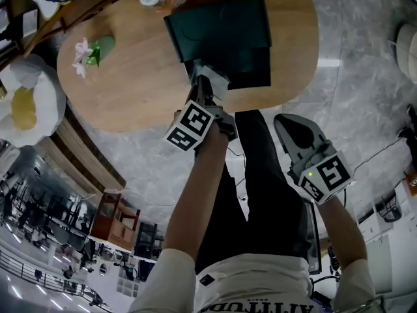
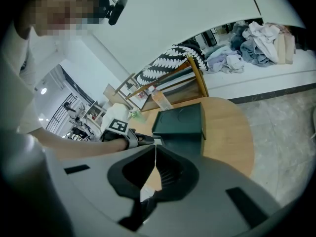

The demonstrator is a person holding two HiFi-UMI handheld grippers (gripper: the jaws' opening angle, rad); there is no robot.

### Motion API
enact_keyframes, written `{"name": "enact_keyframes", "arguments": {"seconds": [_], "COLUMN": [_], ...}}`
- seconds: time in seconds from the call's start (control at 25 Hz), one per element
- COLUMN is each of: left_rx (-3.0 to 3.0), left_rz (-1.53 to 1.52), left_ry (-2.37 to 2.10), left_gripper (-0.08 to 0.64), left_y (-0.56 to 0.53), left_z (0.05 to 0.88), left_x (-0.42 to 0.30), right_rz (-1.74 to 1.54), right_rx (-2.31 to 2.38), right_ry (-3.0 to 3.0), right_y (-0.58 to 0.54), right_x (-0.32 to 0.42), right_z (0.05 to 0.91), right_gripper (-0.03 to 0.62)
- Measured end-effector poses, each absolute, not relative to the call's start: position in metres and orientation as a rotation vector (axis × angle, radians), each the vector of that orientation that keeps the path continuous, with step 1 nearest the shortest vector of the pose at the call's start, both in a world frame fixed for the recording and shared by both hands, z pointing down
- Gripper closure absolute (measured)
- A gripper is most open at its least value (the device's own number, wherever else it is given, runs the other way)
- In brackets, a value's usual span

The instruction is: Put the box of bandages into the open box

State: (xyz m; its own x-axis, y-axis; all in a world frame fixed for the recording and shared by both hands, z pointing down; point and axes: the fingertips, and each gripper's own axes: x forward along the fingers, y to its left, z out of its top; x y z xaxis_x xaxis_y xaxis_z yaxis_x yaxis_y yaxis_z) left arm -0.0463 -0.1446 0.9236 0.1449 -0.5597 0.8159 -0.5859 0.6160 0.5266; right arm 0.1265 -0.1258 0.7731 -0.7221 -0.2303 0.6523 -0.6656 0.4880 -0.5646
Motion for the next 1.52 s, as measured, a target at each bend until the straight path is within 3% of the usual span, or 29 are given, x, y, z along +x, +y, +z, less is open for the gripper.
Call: {"name": "enact_keyframes", "arguments": {"seconds": [0.6, 0.76, 1.0, 1.52], "left_rx": [0.905, 0.922, 0.931, 0.948], "left_rz": [-0.147, -0.139, -0.072, -0.005], "left_ry": [-1.496, -1.442, -1.429, -1.393], "left_gripper": [0.527, 0.435, 0.363, 0.344], "left_y": [-0.173, -0.175, -0.166, -0.134], "left_z": [0.951, 0.955, 0.946, 0.921], "left_x": [-0.039, -0.03, -0.029, -0.033], "right_rz": [1.186, 1.19, 1.188, 1.161], "right_rx": [0.703, 0.703, 0.706, 0.698], "right_ry": [-2.231, -2.237, -2.244, -2.274], "right_y": [-0.12, -0.121, -0.124, -0.121], "right_x": [0.131, 0.13, 0.129, 0.115], "right_z": [0.795, 0.795, 0.794, 0.77], "right_gripper": [0.572, 0.572, 0.572, 0.572]}}
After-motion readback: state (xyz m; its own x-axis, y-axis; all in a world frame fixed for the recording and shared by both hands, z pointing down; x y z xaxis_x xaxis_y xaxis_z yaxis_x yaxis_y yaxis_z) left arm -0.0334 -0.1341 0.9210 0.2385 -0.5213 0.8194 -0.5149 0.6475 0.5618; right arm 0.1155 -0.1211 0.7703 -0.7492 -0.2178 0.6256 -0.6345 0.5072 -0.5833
